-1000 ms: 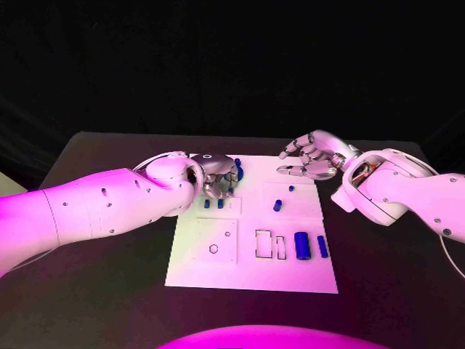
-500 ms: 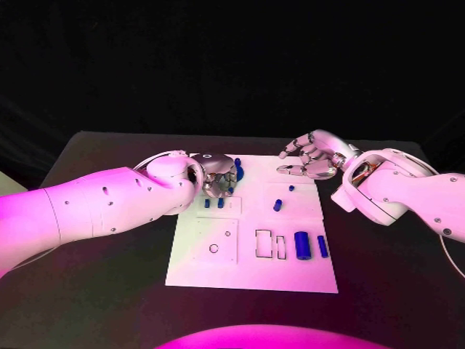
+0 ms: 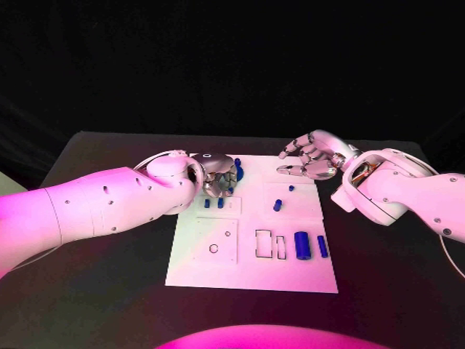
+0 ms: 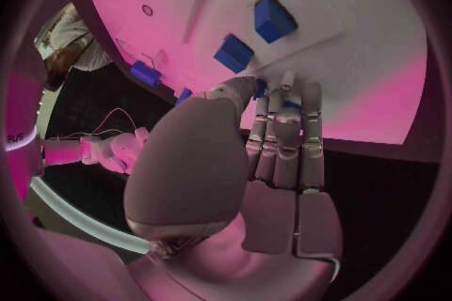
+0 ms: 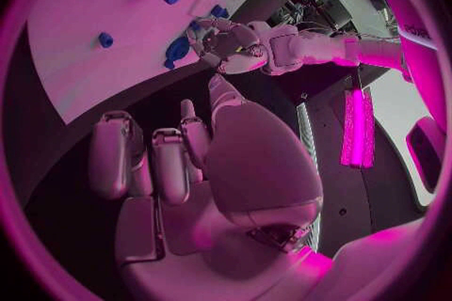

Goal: Assemble the parts on the task board

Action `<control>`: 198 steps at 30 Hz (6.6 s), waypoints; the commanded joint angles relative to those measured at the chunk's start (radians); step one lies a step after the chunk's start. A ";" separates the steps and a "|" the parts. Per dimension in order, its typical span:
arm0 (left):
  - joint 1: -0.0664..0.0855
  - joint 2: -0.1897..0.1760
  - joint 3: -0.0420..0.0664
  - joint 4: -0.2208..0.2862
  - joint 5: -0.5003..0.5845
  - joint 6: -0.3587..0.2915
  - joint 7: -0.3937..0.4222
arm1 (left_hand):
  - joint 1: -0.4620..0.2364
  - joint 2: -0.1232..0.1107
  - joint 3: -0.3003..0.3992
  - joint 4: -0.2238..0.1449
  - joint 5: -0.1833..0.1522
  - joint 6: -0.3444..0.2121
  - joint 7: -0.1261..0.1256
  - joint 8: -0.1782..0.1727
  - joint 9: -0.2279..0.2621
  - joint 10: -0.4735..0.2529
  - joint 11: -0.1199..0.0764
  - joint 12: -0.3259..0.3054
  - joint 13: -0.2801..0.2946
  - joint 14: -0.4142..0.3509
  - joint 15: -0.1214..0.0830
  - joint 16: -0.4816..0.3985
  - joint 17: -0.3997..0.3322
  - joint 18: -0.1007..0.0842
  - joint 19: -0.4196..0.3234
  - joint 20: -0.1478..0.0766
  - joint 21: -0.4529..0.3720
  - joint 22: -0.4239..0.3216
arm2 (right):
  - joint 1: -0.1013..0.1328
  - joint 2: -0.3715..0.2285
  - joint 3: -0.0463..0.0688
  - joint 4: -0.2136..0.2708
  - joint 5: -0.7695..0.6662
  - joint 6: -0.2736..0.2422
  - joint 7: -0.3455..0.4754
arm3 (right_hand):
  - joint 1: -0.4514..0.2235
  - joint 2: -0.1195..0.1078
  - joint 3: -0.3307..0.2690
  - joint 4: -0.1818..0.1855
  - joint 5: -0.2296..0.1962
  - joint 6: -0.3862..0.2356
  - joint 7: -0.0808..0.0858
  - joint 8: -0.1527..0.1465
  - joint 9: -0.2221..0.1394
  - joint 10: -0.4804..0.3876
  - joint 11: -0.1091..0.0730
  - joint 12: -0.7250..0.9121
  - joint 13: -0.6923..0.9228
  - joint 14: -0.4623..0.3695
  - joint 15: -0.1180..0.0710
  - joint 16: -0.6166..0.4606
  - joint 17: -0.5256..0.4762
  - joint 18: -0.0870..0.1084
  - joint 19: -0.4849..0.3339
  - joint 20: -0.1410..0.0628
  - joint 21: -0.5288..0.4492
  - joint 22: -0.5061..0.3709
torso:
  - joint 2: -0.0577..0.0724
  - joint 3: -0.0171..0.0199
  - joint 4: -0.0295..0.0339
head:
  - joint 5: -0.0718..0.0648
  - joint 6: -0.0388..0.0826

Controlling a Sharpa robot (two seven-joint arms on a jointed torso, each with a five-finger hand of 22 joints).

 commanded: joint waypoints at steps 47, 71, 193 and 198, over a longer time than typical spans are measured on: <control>-0.001 -0.098 0.061 0.089 0.112 -0.028 0.031 | -0.009 0.024 0.055 -0.073 -0.013 0.119 -0.020 -0.011 0.013 0.152 -0.030 -0.102 -0.033 0.100 -0.027 0.088 0.098 -0.015 0.098 -0.021 0.154 0.155 | -0.001 -0.001 0.000 -0.002 -0.007 0.029 -0.001 | -0.002 0.008 0.006 -0.002 0.003 -0.003 0.000 0.008 -0.001 0.000 -0.002 0.003 0.015 0.053 0.003 -0.004 0.055 0.011 -0.001 -0.003 0.001 0.092 | -0.002 0.0006 0.0022 | -0.001 0.007; -0.002 -0.125 0.058 0.075 0.121 0.024 0.014 | -0.011 0.025 0.058 -0.075 -0.012 0.124 -0.022 -0.013 0.014 0.159 -0.031 -0.110 -0.034 0.105 -0.028 0.091 0.106 -0.016 0.105 -0.021 0.161 0.162 | -0.001 -0.001 0.000 -0.001 -0.009 0.028 -0.003 | -0.002 0.008 0.006 -0.002 0.003 -0.003 0.000 0.008 -0.001 0.000 -0.002 0.003 0.015 0.053 0.003 -0.004 0.055 0.011 -0.001 -0.003 0.001 0.092 | 0.001 -0.0003 -0.0002 | 0.008 0.003; -0.023 -0.166 0.070 0.030 0.169 0.005 0.000 | -0.058 -0.014 0.080 -0.097 -0.010 -0.026 -0.009 -0.149 -0.019 0.158 -0.017 -0.204 -0.011 0.079 -0.015 0.088 0.053 -0.014 0.101 -0.011 0.142 0.155 | -0.001 -0.009 0.000 -0.032 -0.022 0.021 -0.002 | 0.026 -0.006 0.031 -0.001 0.002 -0.010 -0.004 0.022 -0.008 -0.305 -0.007 -0.406 -0.379 0.039 -0.003 -0.047 0.000 0.024 -0.023 -0.008 -0.077 0.053 | 0.000 0.0000 -0.0006 | 0.001 0.006; -0.022 -0.190 0.081 0.036 0.313 -0.054 0.053 | -0.038 0.011 0.101 -0.117 -0.011 0.057 0.004 -0.099 0.000 0.166 -0.012 -0.189 0.006 0.063 -0.013 0.074 0.010 -0.006 0.072 -0.013 0.118 0.130 | -0.001 -0.007 0.000 -0.050 -0.100 0.036 0.002 | 0.111 -0.053 0.146 -0.001 0.003 0.018 0.003 0.018 -0.023 -0.342 0.002 -0.814 -0.739 0.032 0.000 -0.089 -0.056 0.028 -0.024 -0.009 -0.112 0.038 | 0.001 0.0001 -0.0020 | -0.003 0.010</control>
